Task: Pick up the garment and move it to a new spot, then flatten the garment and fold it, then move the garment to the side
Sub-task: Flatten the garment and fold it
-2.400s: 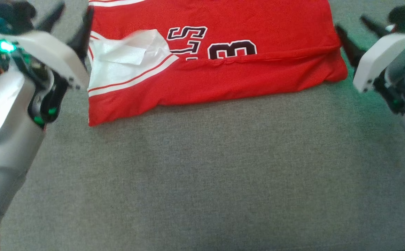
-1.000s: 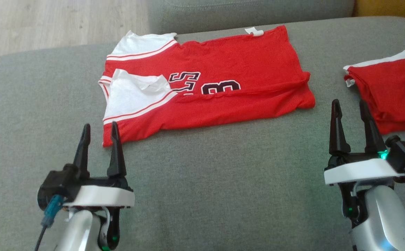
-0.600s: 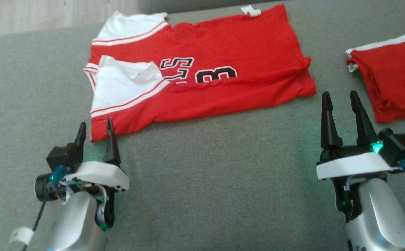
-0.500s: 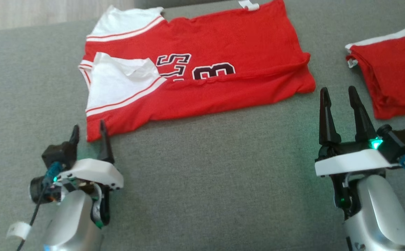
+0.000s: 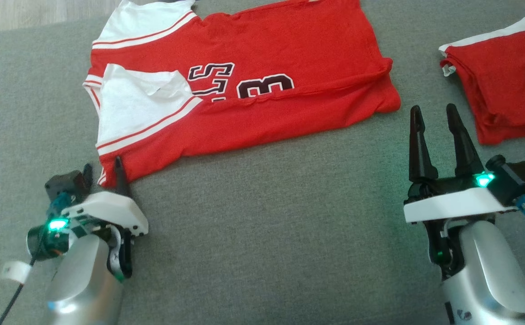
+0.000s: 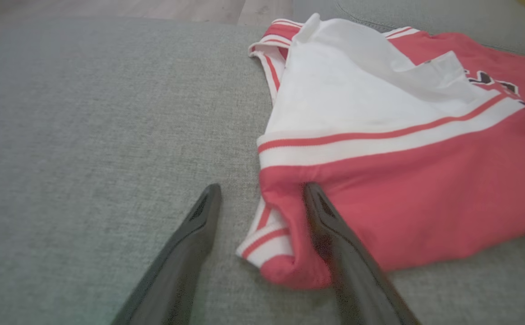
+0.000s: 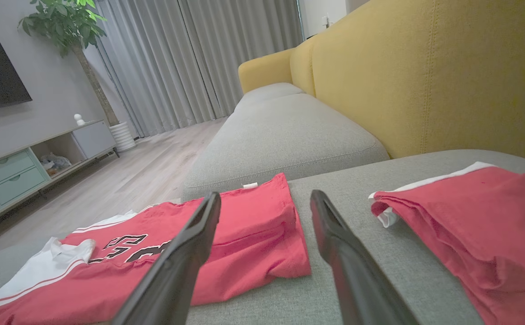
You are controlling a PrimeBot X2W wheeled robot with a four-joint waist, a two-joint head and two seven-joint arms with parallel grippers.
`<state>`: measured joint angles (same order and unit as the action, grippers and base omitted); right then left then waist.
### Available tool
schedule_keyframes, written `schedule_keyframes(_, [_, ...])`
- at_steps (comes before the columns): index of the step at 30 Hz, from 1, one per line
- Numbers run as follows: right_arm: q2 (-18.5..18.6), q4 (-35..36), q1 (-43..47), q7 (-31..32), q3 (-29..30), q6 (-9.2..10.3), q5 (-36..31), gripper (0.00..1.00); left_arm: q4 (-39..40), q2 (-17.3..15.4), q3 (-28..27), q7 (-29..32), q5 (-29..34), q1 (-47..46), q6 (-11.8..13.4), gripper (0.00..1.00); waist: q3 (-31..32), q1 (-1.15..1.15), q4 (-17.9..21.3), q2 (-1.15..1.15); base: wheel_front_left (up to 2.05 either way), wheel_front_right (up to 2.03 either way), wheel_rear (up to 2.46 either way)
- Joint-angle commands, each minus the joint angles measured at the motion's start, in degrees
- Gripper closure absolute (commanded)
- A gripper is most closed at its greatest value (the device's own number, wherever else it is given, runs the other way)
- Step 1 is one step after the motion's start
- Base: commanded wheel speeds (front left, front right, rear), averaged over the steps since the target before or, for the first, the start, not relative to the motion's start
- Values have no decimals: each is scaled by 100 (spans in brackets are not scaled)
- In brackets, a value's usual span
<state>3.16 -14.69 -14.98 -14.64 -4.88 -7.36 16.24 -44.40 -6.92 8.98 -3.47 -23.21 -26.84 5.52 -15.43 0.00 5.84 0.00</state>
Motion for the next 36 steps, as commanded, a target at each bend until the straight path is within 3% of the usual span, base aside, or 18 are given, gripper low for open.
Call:
schedule_keyframes(1, [-28, 211, -199, -36, -130, -13, 57, 0, -131, -122, -106, 192, -26, 49, -14, 89, 1, 0, -3, 0, 0, 0, 0])
schedule_keyframes(2, [-28, 213, -203, -36, -127, -13, 70, 0, -155, -125, -74, 234, -21, 42, -43, 100, 5, 0, -8, 0, 0, 0, 0])
schedule_keyframes(10, [-28, -400, -332, -1, -96, -13, -237, 0, 226, -82, 10, -320, -35, -43, -280, 100, 109, 0, -148, 0, 0, 0, 0])
schedule_keyframes(17, [-28, -1296, -1031, 703, 481, -13, -640, 0, 1277, -99, 196, -1016, 171, -202, -581, 100, 42, 0, -374, 0, 0, 0, 0])
schedule_keyframes(28, [-28, -3230, -2358, 1473, 1270, -13, -1064, 0, 2472, -127, 461, -1137, 551, -239, -655, 100, -256, 0, -624, 0, 0, 0, 0])
schedule_keyframes(36, [-28, -4300, -2868, 1582, 1217, -13, -1549, 0, 2602, -95, 553, -1141, 559, -205, -676, 100, -301, 0, -733, 0, 0, 0, 0])
